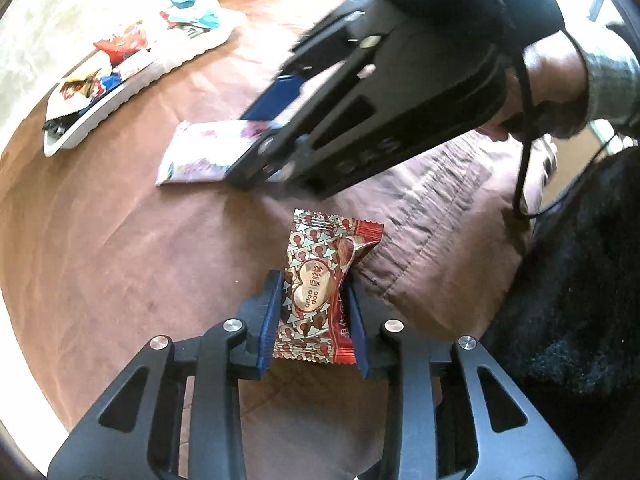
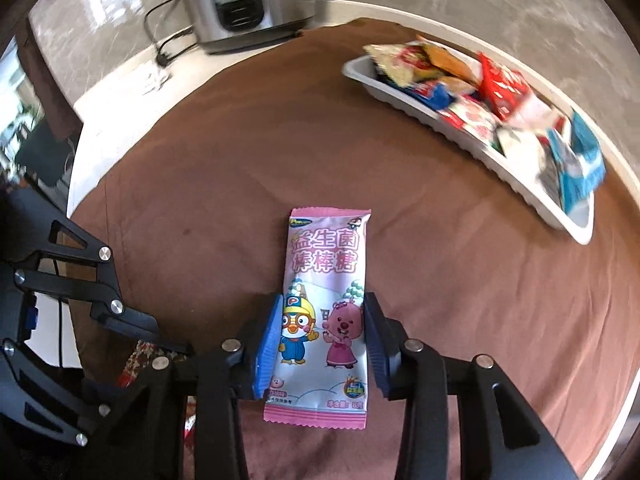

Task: Organize snacks
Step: 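Grasp the brown heart-print packet with left tool while right tool grasps the pink packet, then place the heart-print packet in the tray while right tool places the pink packet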

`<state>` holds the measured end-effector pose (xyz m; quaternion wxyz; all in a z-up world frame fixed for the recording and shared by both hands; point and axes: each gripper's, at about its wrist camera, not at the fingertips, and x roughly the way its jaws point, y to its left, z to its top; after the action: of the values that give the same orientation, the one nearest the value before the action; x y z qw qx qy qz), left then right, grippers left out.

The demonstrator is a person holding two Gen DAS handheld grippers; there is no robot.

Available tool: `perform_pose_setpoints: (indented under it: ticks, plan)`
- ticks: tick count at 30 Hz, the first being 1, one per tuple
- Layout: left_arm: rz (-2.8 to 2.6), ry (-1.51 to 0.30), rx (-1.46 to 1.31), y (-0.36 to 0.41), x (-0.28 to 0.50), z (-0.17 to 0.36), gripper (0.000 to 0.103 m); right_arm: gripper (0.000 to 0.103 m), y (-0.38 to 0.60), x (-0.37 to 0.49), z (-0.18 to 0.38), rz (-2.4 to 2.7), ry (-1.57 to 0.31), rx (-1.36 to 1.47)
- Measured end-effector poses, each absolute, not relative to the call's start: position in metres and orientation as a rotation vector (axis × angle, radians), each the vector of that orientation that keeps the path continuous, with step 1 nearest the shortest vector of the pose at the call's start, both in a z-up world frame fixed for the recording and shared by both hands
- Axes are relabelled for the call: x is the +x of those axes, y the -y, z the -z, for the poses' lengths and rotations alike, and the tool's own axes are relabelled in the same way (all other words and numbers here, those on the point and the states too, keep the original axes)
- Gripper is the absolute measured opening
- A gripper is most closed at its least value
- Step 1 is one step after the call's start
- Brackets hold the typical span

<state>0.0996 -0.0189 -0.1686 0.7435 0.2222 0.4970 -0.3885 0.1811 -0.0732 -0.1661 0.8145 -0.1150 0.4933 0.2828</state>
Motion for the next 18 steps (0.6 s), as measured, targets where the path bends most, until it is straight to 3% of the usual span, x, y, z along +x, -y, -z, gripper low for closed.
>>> perform_pose_setpoints:
  ticks: [18]
  plan:
    - [0.735,-1.111,0.172,-0.020,0.160,0.141,0.024,0.042,0.136,0.187,0.145,-0.536,-1.056,0.061]
